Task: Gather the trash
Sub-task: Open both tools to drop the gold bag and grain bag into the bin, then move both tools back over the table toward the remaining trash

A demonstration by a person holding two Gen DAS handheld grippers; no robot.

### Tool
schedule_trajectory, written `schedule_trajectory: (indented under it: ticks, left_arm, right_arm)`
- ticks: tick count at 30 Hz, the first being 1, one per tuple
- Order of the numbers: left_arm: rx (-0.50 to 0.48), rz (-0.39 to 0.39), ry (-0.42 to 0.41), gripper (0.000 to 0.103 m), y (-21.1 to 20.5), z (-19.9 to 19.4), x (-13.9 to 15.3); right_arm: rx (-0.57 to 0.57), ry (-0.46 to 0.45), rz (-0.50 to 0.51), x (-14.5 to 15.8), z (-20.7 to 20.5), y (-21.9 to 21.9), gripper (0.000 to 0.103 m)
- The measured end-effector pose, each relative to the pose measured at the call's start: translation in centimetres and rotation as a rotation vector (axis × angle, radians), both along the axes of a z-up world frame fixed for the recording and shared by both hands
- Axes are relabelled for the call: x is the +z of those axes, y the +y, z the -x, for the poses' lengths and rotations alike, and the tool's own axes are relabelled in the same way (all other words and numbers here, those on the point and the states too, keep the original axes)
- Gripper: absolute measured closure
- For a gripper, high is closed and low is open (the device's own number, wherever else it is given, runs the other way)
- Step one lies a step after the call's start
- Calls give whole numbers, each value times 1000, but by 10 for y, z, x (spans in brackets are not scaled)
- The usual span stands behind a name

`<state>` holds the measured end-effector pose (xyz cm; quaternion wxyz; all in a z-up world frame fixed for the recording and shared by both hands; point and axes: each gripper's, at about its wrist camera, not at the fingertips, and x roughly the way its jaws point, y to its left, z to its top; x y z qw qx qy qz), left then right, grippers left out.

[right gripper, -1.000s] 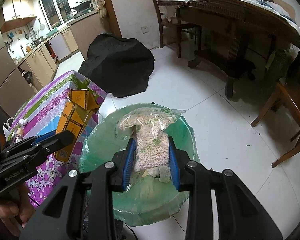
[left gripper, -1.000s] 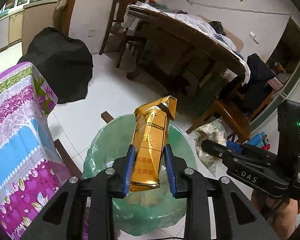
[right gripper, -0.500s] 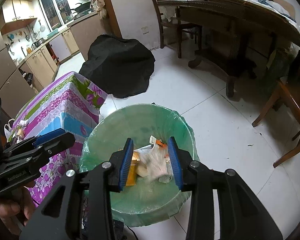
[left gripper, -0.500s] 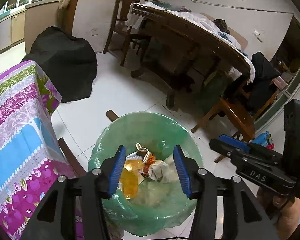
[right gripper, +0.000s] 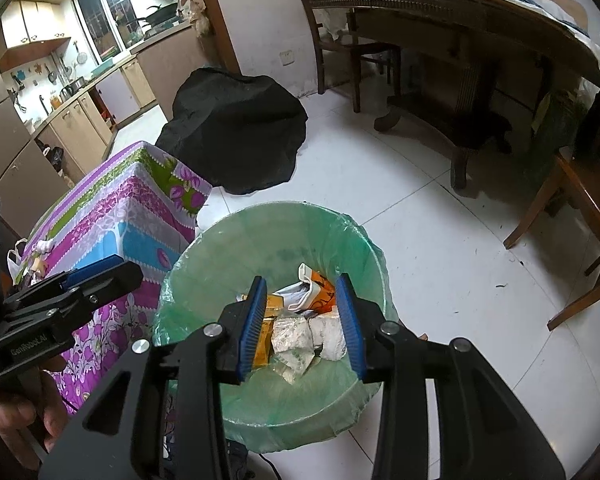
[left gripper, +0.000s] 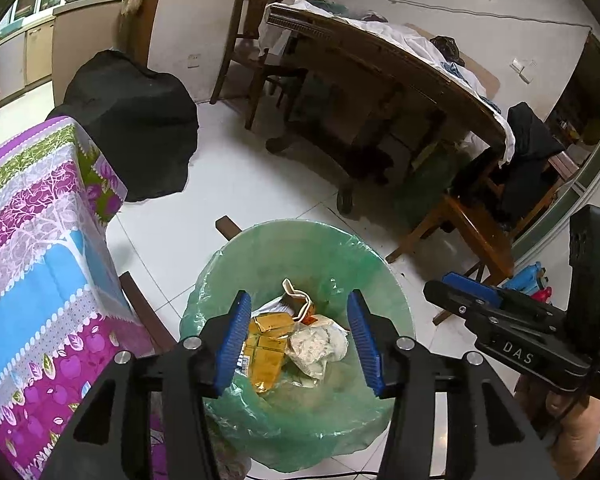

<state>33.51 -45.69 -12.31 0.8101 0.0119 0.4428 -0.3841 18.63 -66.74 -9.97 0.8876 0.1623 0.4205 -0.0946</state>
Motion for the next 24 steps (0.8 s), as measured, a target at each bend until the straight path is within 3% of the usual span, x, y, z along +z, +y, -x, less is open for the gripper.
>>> schedule_trajectory:
  ticks: [10,14,16,18,24]
  left_arm:
    - [2,-7,-7,47,1,0,-1]
    - [4,-13,-15,39,3,3,1]
    - [1,-16,-20,25,6,4,2]
    - [0,-22,-32,18,9,6,4]
    - [23,-23,-50,18,28,6,13]
  right_arm:
    - [-1,0,-2,1,0,-1,63]
    - [-1,-9,1,2,1,0,55]
    - [-7,-18,6,4,3,1,45]
    - [-19,-34,13,6,7,1,32]
    - [-32,-50,17,11,14,4,32]
